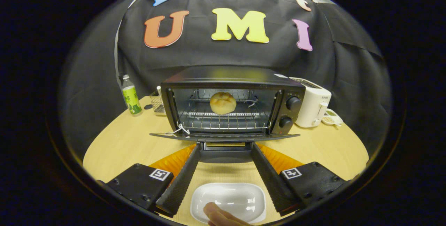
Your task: Open the toaster oven, put the food inside, and close the toaster oven door.
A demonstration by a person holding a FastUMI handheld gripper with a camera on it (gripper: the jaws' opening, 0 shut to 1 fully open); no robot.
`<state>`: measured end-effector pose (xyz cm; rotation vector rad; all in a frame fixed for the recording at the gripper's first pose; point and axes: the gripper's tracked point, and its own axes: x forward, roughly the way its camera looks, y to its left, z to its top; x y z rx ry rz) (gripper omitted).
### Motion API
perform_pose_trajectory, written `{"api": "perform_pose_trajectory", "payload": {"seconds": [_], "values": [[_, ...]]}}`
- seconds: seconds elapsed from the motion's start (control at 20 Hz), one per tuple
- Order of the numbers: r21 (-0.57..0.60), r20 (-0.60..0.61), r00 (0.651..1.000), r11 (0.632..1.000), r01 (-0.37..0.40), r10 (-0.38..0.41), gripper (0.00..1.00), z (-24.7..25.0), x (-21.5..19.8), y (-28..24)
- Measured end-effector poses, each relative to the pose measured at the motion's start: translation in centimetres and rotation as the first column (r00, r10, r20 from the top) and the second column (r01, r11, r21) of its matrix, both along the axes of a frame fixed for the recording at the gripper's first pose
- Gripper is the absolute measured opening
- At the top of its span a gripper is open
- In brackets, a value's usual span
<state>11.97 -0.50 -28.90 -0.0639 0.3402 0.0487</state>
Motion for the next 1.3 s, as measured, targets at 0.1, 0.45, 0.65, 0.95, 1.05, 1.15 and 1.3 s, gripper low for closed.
{"api": "perform_pose_trajectory", "payload": {"seconds": [0.1, 0.45, 0.65, 0.95, 1.05, 1.15, 1.3], "values": [[0.020, 0.079, 0.997, 1.000, -0.021, 0.020, 1.00, 1.2, 0.8, 0.2], [0.020, 0.255, 0.966, 0.999, -0.047, 0.040, 1.00, 5.4, -0.2, -0.7], [-0.020, 0.315, 0.948, 0.999, -0.038, 0.042, 1.00, 7.9, -2.1, -1.1], [-0.051, 0.328, 0.943, 0.998, -0.043, 0.057, 1.00, 12.7, -6.1, -1.8], [-0.025, 0.323, 0.945, 0.999, -0.037, 0.043, 1.00, 15.2, -7.9, -2.7], [0.014, 0.331, 0.942, 0.998, -0.056, 0.048, 1.00, 18.2, -10.1, -2.9], [0.037, 0.371, 0.928, 0.998, -0.056, 0.039, 1.00, 23.2, -13.2, -4.0]]}}
